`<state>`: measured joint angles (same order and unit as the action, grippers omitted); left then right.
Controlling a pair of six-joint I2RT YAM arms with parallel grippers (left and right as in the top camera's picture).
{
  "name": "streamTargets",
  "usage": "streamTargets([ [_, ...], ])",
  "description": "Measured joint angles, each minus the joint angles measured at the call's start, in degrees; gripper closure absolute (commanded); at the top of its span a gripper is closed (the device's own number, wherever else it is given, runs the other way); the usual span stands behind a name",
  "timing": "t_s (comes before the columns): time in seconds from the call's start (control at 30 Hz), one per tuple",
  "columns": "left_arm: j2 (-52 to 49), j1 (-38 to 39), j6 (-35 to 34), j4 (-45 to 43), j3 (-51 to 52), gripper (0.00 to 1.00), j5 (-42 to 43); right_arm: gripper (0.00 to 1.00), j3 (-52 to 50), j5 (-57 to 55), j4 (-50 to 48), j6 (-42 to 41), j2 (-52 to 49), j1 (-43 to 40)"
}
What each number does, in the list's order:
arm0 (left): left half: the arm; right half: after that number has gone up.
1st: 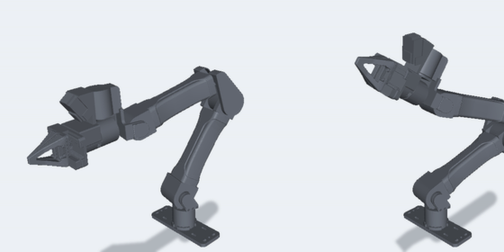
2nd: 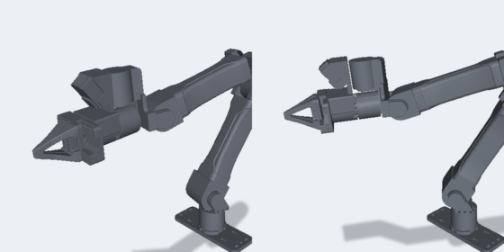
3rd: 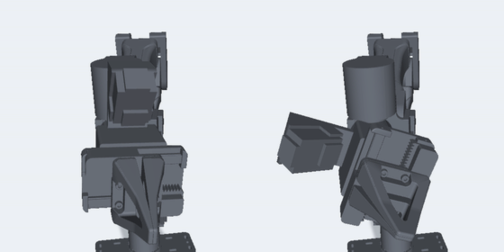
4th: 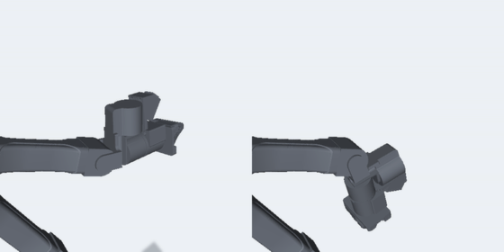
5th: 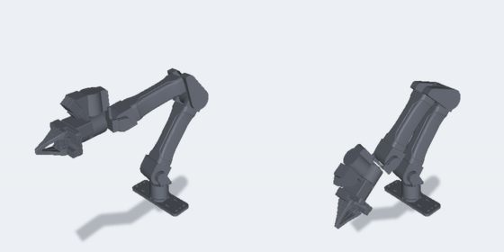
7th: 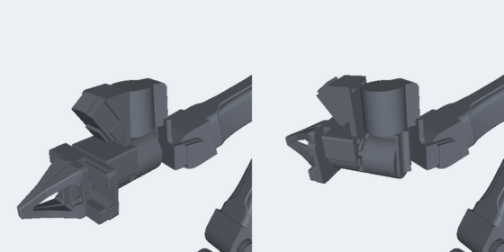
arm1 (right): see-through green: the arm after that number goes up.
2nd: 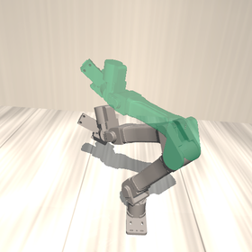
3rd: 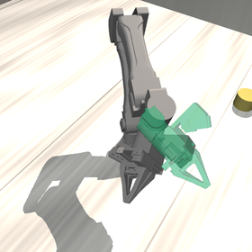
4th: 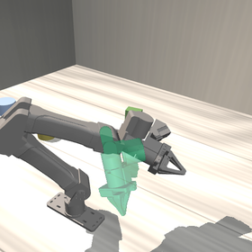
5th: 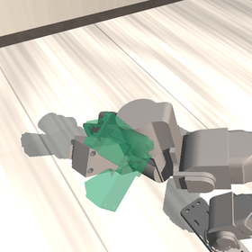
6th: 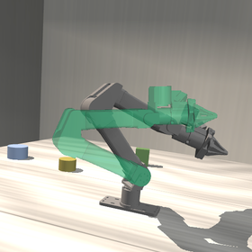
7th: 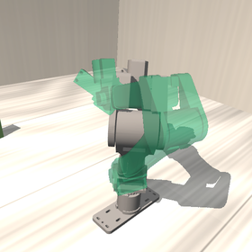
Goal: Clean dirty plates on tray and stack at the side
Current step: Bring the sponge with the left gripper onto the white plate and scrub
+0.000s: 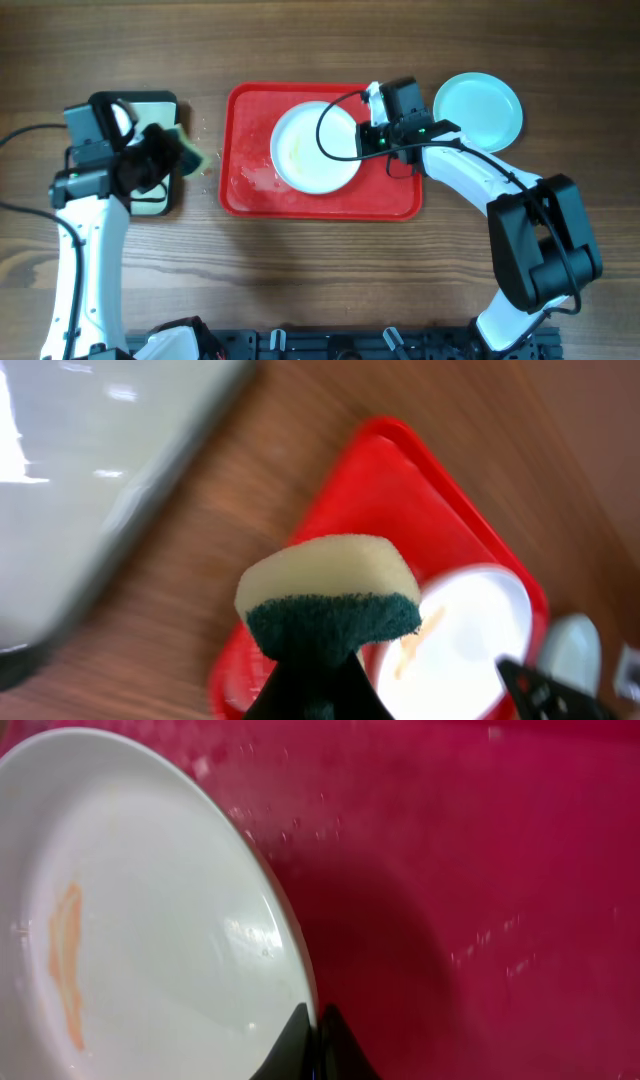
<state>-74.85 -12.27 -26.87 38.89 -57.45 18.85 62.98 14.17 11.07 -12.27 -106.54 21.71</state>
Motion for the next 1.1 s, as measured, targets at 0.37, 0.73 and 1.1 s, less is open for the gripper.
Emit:
streamTargets([
  [0.37,-5.16,17.59,-0.92,-11.34,1.92,0.96,3.48,0.65,0.00,-0.74,0.00,1.46,-0.02,0.00],
  [0.73,-10.38,21.29,-3.10,-13.68,1.95,0.96,2.51,0.52,0.00,-7.19,-6.45,1.77,-3.13,0.00],
  [1.1,-10.40,21.29,-3.50,-14.58,1.97,0.96,2.45,0.96,0.02,-8.48,-7.19,1.64,-6.62,-0.04],
])
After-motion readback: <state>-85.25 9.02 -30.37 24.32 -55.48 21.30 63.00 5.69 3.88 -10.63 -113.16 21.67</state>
